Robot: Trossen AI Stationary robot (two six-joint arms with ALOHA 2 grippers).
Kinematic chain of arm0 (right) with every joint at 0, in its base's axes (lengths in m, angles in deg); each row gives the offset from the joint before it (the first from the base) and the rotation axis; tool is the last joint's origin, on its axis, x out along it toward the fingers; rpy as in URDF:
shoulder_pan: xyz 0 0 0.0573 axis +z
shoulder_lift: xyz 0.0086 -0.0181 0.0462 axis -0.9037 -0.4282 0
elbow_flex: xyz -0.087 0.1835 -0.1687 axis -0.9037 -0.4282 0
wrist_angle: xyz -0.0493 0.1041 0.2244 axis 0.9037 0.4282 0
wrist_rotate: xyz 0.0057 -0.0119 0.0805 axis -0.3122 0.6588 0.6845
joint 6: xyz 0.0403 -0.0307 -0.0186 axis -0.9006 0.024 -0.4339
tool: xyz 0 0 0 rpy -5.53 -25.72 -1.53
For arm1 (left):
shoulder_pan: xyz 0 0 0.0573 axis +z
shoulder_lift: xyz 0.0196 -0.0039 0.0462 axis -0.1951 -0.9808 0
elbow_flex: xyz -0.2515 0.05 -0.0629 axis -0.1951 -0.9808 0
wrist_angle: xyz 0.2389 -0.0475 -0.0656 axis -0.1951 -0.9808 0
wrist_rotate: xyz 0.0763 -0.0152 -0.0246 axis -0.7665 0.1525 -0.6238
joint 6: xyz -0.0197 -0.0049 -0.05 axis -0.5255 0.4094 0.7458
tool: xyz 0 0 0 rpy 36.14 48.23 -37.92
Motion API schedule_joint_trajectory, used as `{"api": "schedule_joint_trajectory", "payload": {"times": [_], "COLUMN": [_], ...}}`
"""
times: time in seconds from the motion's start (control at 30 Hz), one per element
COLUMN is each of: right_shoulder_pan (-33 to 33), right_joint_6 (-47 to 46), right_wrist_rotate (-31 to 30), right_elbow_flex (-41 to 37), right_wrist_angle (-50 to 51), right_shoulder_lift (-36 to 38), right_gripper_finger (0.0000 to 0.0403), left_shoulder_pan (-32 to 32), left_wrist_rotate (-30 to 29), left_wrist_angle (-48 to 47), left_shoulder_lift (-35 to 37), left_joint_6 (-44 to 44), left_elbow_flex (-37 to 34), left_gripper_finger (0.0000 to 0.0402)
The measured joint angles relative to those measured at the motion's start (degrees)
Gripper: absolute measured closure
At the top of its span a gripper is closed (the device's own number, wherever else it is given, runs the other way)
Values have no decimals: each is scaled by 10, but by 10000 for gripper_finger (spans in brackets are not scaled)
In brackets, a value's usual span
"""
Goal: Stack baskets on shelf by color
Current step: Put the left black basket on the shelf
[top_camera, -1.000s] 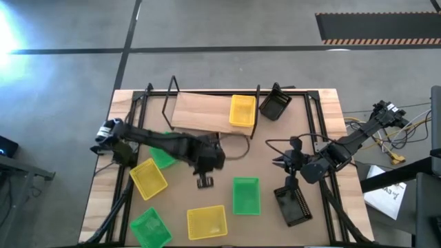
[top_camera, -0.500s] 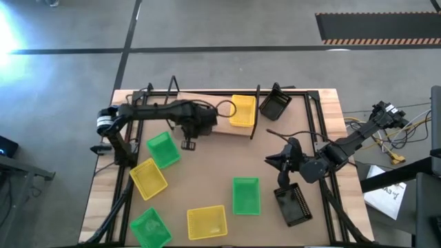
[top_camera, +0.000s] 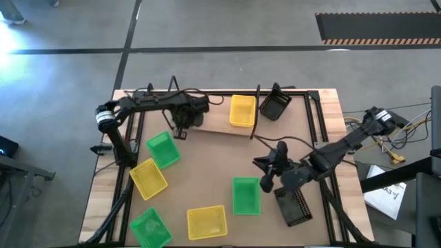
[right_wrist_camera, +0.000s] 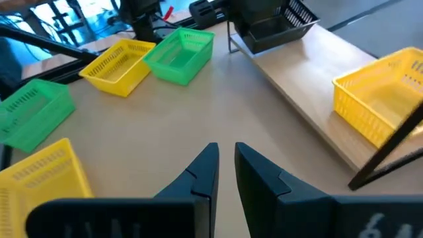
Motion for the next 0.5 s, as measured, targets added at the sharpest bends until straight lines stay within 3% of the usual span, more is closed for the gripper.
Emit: {"api": "schedule_joint_trajectory", "payload": {"times": [0.23,0.5], "right_shoulder_pan": [-19,-24], "right_joint_6": [67,68], "right_wrist_rotate": [0,0], "right_elbow_flex": [71,156], "right_wrist_angle": [17,129], "right_shoulder_lift": [-69,-111], "right_gripper_finger": [360,360], "left_shoulder_pan": [28,36], "left_wrist_rotate": [-3,-3], "left_wrist_angle": [17,17], "left_shoulder_lift": [0,0], "left_joint_6": [-4,-26], "left_elbow_flex": [-4,-3], "left_gripper_finger": [402,385]}}
